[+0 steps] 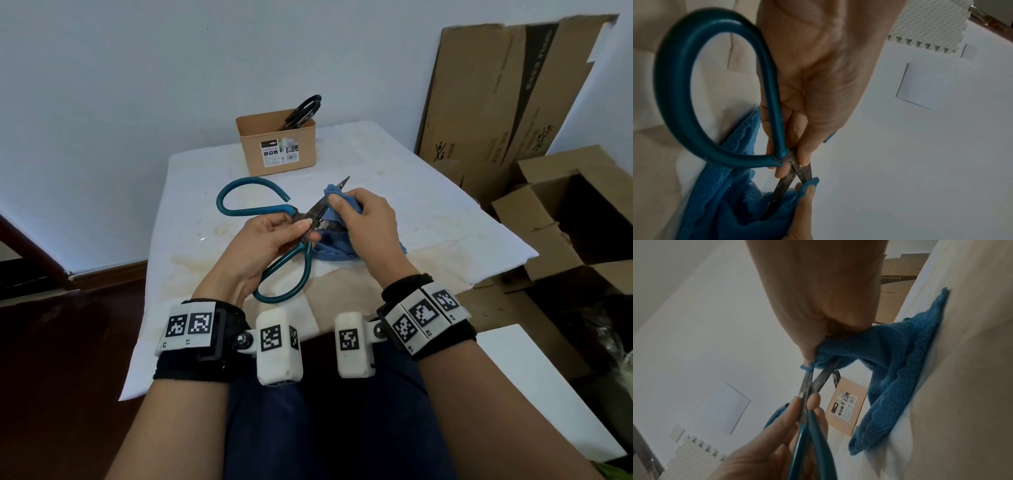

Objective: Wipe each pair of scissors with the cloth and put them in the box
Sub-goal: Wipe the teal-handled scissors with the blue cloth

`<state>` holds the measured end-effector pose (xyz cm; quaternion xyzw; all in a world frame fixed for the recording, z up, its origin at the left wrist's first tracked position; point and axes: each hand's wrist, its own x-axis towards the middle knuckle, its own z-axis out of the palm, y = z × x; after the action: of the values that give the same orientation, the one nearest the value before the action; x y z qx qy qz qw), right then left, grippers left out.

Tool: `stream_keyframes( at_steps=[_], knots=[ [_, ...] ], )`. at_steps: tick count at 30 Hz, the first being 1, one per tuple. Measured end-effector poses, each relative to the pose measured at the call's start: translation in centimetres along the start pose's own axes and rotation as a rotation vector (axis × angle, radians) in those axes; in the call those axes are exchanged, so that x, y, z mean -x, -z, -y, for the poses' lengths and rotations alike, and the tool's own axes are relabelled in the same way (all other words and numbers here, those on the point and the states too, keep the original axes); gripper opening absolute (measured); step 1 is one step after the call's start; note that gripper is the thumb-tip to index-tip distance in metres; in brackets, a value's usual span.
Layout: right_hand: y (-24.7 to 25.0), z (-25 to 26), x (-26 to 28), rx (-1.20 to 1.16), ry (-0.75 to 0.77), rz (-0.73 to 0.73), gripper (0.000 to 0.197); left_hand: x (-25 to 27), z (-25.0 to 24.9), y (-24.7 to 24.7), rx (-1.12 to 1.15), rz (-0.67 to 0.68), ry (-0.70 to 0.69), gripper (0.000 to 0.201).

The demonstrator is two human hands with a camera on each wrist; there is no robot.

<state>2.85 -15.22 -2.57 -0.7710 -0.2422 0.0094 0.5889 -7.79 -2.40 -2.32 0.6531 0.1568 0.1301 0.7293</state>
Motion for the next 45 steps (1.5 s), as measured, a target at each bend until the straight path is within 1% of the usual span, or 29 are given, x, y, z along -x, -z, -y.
stream_keyframes(
  at_steps=[2, 3, 4, 6, 7, 10, 13, 18, 23, 28, 34, 45],
  knots=[
    [0.2, 0.0, 0.0, -0.085, -0.019, -0.068, 0.038, 0.0, 0.0, 0.2, 0.011, -0.008, 0.016, 0.008],
    [0.4, 0.0, -0.1, -0.132, -0.027, -0.103, 0.039, 0.0, 0.0, 0.3, 0.021, -0.013, 0.026, 0.008],
    [0.6, 0.0, -0.2, -0.178, -0.034, -0.124, 0.034, 0.0, 0.0, 0.3, 0.029, -0.018, 0.036, 0.008],
    [1.1, 0.1, -0.3, -0.238, -0.054, -0.132, 0.019, -0.1, 0.0, 0.5, 0.038, -0.027, 0.053, 0.009],
    [1.2, 0.1, -0.3, -0.244, -0.063, -0.136, 0.016, -0.1, 0.1, 0.5, 0.042, -0.031, 0.061, 0.01],
    [1.3, 0.2, -0.3, -0.19, -0.008, -0.152, 0.021, -0.2, 0.1, 0.5, 0.034, -0.026, 0.074, 0.008],
    [1.3, 0.5, -0.5, -0.093, 0.067, -0.118, 0.025, -0.1, 0.0, 0.4, 0.015, -0.011, 0.078, 0.008],
    [1.0, 0.7, -0.3, 0.022, 0.153, 0.024, 0.007, 0.0, 0.0, 0.0, 0.038, 0.0, 0.091, 0.007],
    [0.7, 0.3, -0.4, 0.096, 0.175, 0.097, 0.006, -0.1, 0.1, 0.1, 0.045, 0.003, 0.096, 0.008],
    [0.7, 0.2, -0.6, 0.068, 0.148, 0.097, 0.004, -0.1, 0.2, -0.2, 0.089, 0.026, 0.085, 0.012],
    [0.6, 0.4, -0.5, -0.008, 0.149, 0.051, 0.007, -0.2, 0.0, -0.1, 0.099, 0.036, 0.055, 0.009],
    [0.5, 0.6, -0.6, -0.015, 0.097, -0.018, 0.006, -0.1, -0.3, -0.2, 0.086, 0.026, 0.055, 0.01]
  ],
)
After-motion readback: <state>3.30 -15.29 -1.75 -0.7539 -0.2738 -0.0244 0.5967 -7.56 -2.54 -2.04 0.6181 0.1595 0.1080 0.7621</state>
